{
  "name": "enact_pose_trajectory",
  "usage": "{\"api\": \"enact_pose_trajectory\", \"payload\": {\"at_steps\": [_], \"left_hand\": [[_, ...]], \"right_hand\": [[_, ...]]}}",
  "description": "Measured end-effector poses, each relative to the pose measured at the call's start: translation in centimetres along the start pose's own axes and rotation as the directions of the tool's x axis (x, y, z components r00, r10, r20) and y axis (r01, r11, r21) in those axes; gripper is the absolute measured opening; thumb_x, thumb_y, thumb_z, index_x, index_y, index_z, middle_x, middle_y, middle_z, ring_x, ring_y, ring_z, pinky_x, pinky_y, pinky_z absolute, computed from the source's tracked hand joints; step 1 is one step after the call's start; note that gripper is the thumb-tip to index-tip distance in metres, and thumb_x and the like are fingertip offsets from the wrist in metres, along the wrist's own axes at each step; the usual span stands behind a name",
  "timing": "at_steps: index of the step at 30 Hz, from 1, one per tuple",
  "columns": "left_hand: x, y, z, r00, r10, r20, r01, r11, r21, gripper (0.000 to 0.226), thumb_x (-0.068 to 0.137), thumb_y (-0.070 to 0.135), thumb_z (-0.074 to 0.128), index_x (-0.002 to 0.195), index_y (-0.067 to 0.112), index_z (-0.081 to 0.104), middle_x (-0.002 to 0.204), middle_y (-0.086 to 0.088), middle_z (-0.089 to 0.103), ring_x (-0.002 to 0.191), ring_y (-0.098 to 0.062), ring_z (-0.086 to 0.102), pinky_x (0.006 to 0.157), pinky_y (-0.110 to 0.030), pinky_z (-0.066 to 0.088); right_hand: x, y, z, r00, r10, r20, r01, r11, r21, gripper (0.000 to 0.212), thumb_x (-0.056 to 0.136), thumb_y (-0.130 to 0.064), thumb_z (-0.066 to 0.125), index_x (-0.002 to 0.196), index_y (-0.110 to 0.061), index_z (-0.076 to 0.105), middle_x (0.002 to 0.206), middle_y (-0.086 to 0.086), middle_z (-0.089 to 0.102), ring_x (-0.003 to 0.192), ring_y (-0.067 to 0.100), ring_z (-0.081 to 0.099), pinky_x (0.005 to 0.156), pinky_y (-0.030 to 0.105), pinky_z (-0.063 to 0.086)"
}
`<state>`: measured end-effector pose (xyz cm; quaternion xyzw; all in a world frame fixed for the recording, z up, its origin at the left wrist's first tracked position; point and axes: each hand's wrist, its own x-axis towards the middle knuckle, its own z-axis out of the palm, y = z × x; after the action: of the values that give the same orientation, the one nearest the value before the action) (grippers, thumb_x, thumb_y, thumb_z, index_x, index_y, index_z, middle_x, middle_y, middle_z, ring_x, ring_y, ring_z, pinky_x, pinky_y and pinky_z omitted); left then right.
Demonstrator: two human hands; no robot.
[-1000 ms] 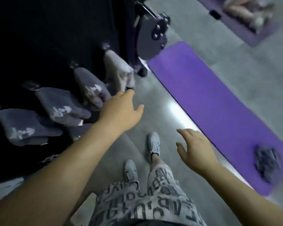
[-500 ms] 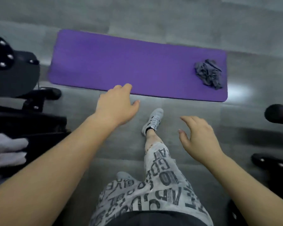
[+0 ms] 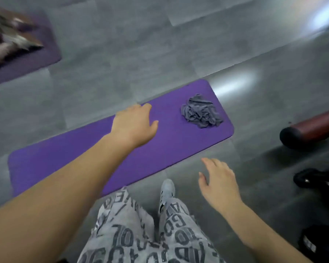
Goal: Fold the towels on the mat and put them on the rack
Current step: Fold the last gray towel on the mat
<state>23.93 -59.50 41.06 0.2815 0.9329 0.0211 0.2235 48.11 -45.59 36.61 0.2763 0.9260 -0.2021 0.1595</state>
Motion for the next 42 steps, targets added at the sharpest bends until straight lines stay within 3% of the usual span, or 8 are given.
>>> {"api": "enact_pose_trajectory", "payload": {"at_steps": [11, 17, 23, 28, 32, 35, 39, 42], "left_hand": [[31.7, -3.8, -9.6, 0.954, 0.288, 0.08, -0.298, 0.939, 0.174, 0.053, 0.098, 0.046, 0.05, 0.144, 0.019, 0.047, 0.136, -0.011, 0.057, 0.125, -0.033, 0.055, 0.098, -0.043, 0.043], [54.4, -9.5, -14.7, 0.854, 0.444, 0.271, -0.506, 0.829, 0.239, 0.053, 0.1, 0.045, 0.048, 0.146, 0.021, 0.043, 0.139, -0.008, 0.055, 0.125, -0.032, 0.054, 0.097, -0.042, 0.043], [67.6, -10.0, -16.8, 0.773, 0.495, 0.397, -0.621, 0.72, 0.311, 0.051, 0.1, 0.045, 0.047, 0.145, 0.021, 0.044, 0.134, -0.006, 0.057, 0.12, -0.03, 0.056, 0.092, -0.04, 0.044], [72.8, -3.6, -13.1, 0.634, 0.566, 0.526, -0.761, 0.578, 0.296, 0.05, 0.1, 0.046, 0.046, 0.144, 0.022, 0.042, 0.132, -0.004, 0.057, 0.114, -0.028, 0.059, 0.088, -0.039, 0.05], [75.0, 3.7, -8.4, 0.521, 0.617, 0.59, -0.847, 0.456, 0.271, 0.046, 0.1, 0.045, 0.046, 0.139, 0.021, 0.043, 0.127, -0.004, 0.059, 0.112, -0.029, 0.06, 0.086, -0.042, 0.053], [76.0, 9.4, -4.1, 0.435, 0.636, 0.637, -0.9, 0.316, 0.299, 0.046, 0.1, 0.044, 0.046, 0.14, 0.02, 0.044, 0.129, -0.005, 0.058, 0.114, -0.03, 0.058, 0.086, -0.041, 0.052], [76.9, 17.3, 4.0, 0.267, 0.65, 0.711, -0.954, 0.074, 0.29, 0.044, 0.1, 0.042, 0.046, 0.137, 0.019, 0.046, 0.13, -0.007, 0.058, 0.115, -0.03, 0.059, 0.085, -0.039, 0.048], [77.6, 22.2, 11.4, 0.179, 0.651, 0.738, -0.965, -0.029, 0.259, 0.043, 0.099, 0.04, 0.048, 0.136, 0.018, 0.048, 0.127, -0.008, 0.059, 0.113, -0.031, 0.06, 0.084, -0.039, 0.047]], "right_hand": [[24.5, -6.2, -4.4, 0.944, 0.304, -0.13, -0.279, 0.944, 0.178, 0.045, 0.094, -0.026, 0.062, 0.137, -0.015, 0.056, 0.123, 0.003, 0.061, 0.11, 0.029, 0.058, 0.093, 0.046, 0.046], [41.8, -14.3, -4.2, 0.796, 0.594, -0.118, -0.543, 0.787, 0.293, 0.046, 0.085, -0.019, 0.071, 0.129, -0.009, 0.062, 0.114, 0.009, 0.066, 0.095, 0.036, 0.063, 0.078, 0.048, 0.054], [52.2, -20.0, -5.4, 0.678, 0.73, -0.084, -0.642, 0.644, 0.417, 0.046, 0.082, -0.017, 0.076, 0.126, -0.011, 0.065, 0.113, 0.006, 0.067, 0.095, 0.032, 0.065, 0.079, 0.046, 0.054], [56.3, -19.1, -4.2, 0.564, 0.825, -0.016, -0.688, 0.481, 0.543, 0.045, 0.088, -0.021, 0.068, 0.132, -0.012, 0.061, 0.119, 0.005, 0.065, 0.101, 0.031, 0.063, 0.083, 0.047, 0.054], [57.5, -15.7, -1.5, 0.417, 0.909, 0.02, -0.722, 0.319, 0.614, 0.046, 0.085, -0.02, 0.069, 0.13, -0.01, 0.063, 0.117, 0.007, 0.065, 0.098, 0.033, 0.063, 0.079, 0.047, 0.055], [58.3, -11.7, 1.2, 0.328, 0.942, 0.076, -0.747, 0.209, 0.632, 0.048, 0.087, -0.019, 0.071, 0.132, -0.009, 0.061, 0.118, 0.007, 0.065, 0.101, 0.033, 0.062, 0.082, 0.047, 0.055], [60.5, -6.4, 6.3, 0.198, 0.972, 0.126, -0.77, 0.075, 0.634, 0.049, 0.081, -0.015, 0.076, 0.127, -0.007, 0.064, 0.112, 0.01, 0.067, 0.093, 0.034, 0.065, 0.076, 0.045, 0.054], [62.6, -2.8, 10.7, 0.124, 0.981, 0.152, -0.753, -0.006, 0.658, 0.049, 0.081, -0.014, 0.075, 0.128, -0.007, 0.063, 0.113, 0.011, 0.066, 0.096, 0.036, 0.064, 0.077, 0.045, 0.054]]}}
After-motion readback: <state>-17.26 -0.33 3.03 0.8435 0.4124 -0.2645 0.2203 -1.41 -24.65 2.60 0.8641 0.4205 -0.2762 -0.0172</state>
